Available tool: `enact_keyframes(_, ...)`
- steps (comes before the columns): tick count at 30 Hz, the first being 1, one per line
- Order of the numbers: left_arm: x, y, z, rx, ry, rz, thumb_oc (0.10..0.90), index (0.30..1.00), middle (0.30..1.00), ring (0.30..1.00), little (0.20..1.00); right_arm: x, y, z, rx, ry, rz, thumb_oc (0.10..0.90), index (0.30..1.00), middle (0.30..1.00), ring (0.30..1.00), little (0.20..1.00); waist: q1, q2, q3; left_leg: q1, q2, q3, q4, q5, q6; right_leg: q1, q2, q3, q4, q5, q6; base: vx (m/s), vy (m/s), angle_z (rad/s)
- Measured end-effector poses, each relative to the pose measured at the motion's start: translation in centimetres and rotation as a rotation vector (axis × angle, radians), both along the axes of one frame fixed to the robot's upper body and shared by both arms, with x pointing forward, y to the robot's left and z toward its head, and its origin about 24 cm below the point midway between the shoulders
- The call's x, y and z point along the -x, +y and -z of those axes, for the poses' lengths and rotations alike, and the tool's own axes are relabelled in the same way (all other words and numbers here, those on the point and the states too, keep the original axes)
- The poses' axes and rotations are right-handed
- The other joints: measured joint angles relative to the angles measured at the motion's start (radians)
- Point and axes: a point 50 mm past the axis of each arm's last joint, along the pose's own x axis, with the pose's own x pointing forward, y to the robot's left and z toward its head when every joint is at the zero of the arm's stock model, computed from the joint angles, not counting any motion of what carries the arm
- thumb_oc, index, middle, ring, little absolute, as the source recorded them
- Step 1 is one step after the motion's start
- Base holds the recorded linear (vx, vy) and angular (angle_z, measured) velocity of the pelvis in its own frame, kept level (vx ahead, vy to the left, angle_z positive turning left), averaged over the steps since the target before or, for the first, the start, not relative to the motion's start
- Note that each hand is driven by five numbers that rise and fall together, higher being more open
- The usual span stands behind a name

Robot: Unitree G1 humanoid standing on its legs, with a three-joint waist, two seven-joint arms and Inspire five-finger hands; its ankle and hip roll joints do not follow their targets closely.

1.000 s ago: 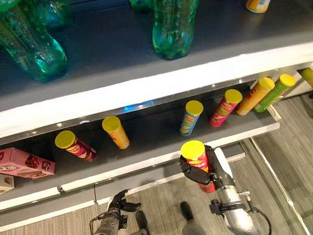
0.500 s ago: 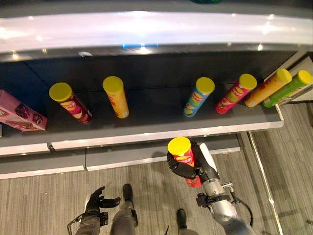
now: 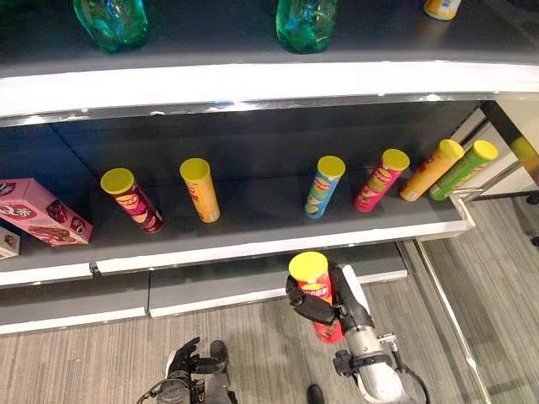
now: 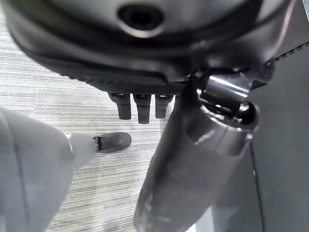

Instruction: Put the goods on the table back onto the shelves and tidy them up.

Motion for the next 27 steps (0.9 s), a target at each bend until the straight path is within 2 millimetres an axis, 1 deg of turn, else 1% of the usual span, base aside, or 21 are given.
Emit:
enact_keyframes(2,0.3,-0.4,0.2,0.005,0.010,0.020,0.800,0.900,0.900,0.900,0.900,-1.0,0.2,-0.3,-0.018,-0.023,0.024,0.400,0.300,0.300,0.300,0.300,0.001,0.004,-0.002,0.000,-0.007,-0.001,0.000,0.000,0.001,-0.003,-0.006,0.000,0.011,0.000,0.000,0.09,0.074,0.06)
enact_keyframes(3,0.6,-0.7,0.3,0.014,0.018,0.024,0.800,0.900,0.900,0.900,0.900,-1.9,0.4,-0.3,-0.032,-0.033,0.048,0.400,0.300,0.300,0.300,0.300,0.010,0.009,-0.006,0.000,-0.009,-0.004,0.000,0.001,0.004,-0.011,-0.008,0.000,0.023,0.000,0.000,0.06,0.046,0.02)
enact_keyframes(5,0.7,-1.0,0.4,0.020,0.022,0.034,0.800,0.900,0.900,0.900,0.900,-2.8,0.5,-0.2,-0.050,-0.031,0.075,0.400,0.300,0.300,0.300,0.300,0.022,0.012,-0.010,-0.003,-0.019,-0.009,0.000,0.002,0.011,-0.015,-0.014,-0.002,0.032,0.000,0.000,0.07,0.041,0.08)
enact_keyframes(6,0.8,-1.2,0.4,0.023,0.024,0.039,0.800,0.900,0.900,0.900,0.900,-3.2,0.6,-0.2,-0.049,-0.035,0.081,0.400,0.300,0.300,0.300,0.300,0.028,0.018,-0.014,-0.008,-0.022,-0.014,-0.003,0.005,0.018,-0.020,-0.016,-0.002,0.038,0.000,0.000,0.09,0.050,0.17)
enact_keyframes(7,0.9,-1.3,0.4,0.024,0.024,0.049,0.800,0.900,0.900,0.900,0.900,-3.6,0.5,-0.3,-0.047,-0.038,0.094,0.400,0.300,0.300,0.300,0.300,0.043,0.024,-0.017,-0.012,-0.027,-0.020,-0.006,0.007,0.023,-0.031,-0.018,-0.001,0.052,0.000,0.000,0.08,0.045,0.14)
enact_keyframes(8,0.9,-1.3,0.5,0.025,0.026,0.049,0.800,0.900,0.900,0.900,0.900,-3.8,0.6,-0.3,-0.049,-0.042,0.102,0.400,0.300,0.300,0.300,0.300,0.053,0.027,-0.019,-0.012,-0.029,-0.021,-0.012,0.007,0.024,-0.037,-0.018,-0.003,0.063,0.000,0.000,0.08,0.044,0.15)
enact_keyframes(10,1.2,-1.3,0.6,0.028,0.034,0.045,0.800,0.900,0.900,0.900,0.900,-4.2,0.5,-0.2,-0.051,-0.046,0.139,0.400,0.300,0.300,0.300,0.300,0.064,0.035,-0.024,-0.010,-0.041,-0.030,-0.013,0.011,0.054,-0.044,-0.030,-0.001,0.092,0.000,0.001,0.10,0.047,0.16)
enact_keyframes(12,1.5,-1.4,0.7,0.029,0.042,0.053,0.800,0.900,0.900,0.900,0.900,-4.3,0.6,-0.3,-0.064,-0.057,0.162,0.400,0.300,0.300,0.300,0.300,0.073,0.038,-0.026,-0.008,-0.054,-0.030,-0.012,0.009,0.058,-0.052,-0.036,-0.002,0.113,0.000,0.001,0.10,0.049,0.10)
enact_keyframes(14,1.8,-1.6,0.8,0.031,0.052,0.064,0.800,0.900,0.900,0.900,0.900,-4.7,1.3,-0.7,-0.101,-0.073,0.187,0.400,0.300,0.300,0.300,0.300,0.077,0.044,-0.030,-0.008,-0.071,-0.028,-0.012,0.000,0.072,-0.063,-0.050,-0.001,0.132,0.011,0.020,0.08,0.055,0.04)
enact_keyframes(17,1.9,-1.7,0.8,0.032,0.055,0.069,0.800,0.900,0.900,0.900,0.900,-5.3,1.8,-1.1,-0.142,-0.086,0.214,0.400,0.300,0.300,0.300,0.300,0.079,0.046,-0.030,-0.009,-0.088,-0.026,-0.012,-0.007,0.081,-0.071,-0.067,-0.002,0.148,0.016,0.028,0.07,0.053,0.03)
enact_keyframes(18,1.8,-1.8,0.8,0.032,0.047,0.080,0.800,0.900,0.900,0.900,0.900,-5.5,2.0,-1.4,-0.161,-0.102,0.234,0.400,0.300,0.300,0.300,0.300,0.087,0.051,-0.032,-0.018,-0.095,-0.026,-0.012,-0.012,0.089,-0.081,-0.081,-0.001,0.148,0.027,0.045,0.04,0.041,0.06)
enact_keyframes(20,1.5,-1.9,0.6,0.035,0.029,0.089,0.800,0.900,0.900,0.900,0.900,-6.0,2.3,-2.2,-0.189,-0.141,0.248,0.400,0.300,0.300,0.300,0.300,0.103,0.054,-0.034,-0.041,-0.103,-0.020,-0.012,-0.013,0.095,-0.107,-0.086,-0.002,0.146,0.037,0.063,0.04,0.033,-0.02)
enact_keyframes(22,1.2,-2.1,0.5,0.037,0.015,0.095,0.800,0.900,0.900,0.900,0.900,-6.3,2.6,-2.8,-0.204,-0.166,0.251,0.400,0.300,0.300,0.300,0.300,0.112,0.058,-0.034,-0.056,-0.116,-0.022,-0.012,-0.014,0.100,-0.118,-0.099,-0.002,0.144,0.038,0.063,0.05,0.031,0.06)
enact_keyframes(23,1.1,-2.1,0.4,0.037,0.009,0.099,0.800,0.900,0.900,0.900,0.900,-6.5,2.7,-3.2,-0.212,-0.185,0.258,0.400,0.300,0.300,0.300,0.300,0.123,0.058,-0.034,-0.063,-0.123,-0.020,-0.012,-0.016,0.103,-0.126,-0.108,-0.002,0.142,0.039,0.064,0.05,0.012,0.01)
enact_keyframes(24,1.1,-2.1,0.4,0.042,0.005,0.094,0.800,0.900,0.900,0.900,0.900,-6.8,2.8,-3.7,-0.222,-0.203,0.261,0.400,0.300,0.300,0.300,0.300,0.132,0.059,-0.035,-0.073,-0.126,-0.016,-0.012,-0.018,0.105,-0.137,-0.112,-0.002,0.142,0.039,0.064,0.03,0.005,-0.05)
enact_keyframes(27,1.1,-1.9,0.4,0.043,0.002,0.081,0.800,0.900,0.900,0.900,0.900,-7.5,3.2,-5.1,-0.257,-0.262,0.280,0.400,0.300,0.300,0.300,0.300,0.142,0.064,-0.033,-0.091,-0.134,-0.012,-0.012,-0.019,0.109,-0.154,-0.115,-0.005,0.139,0.040,0.065,0.10,0.004,0.00)
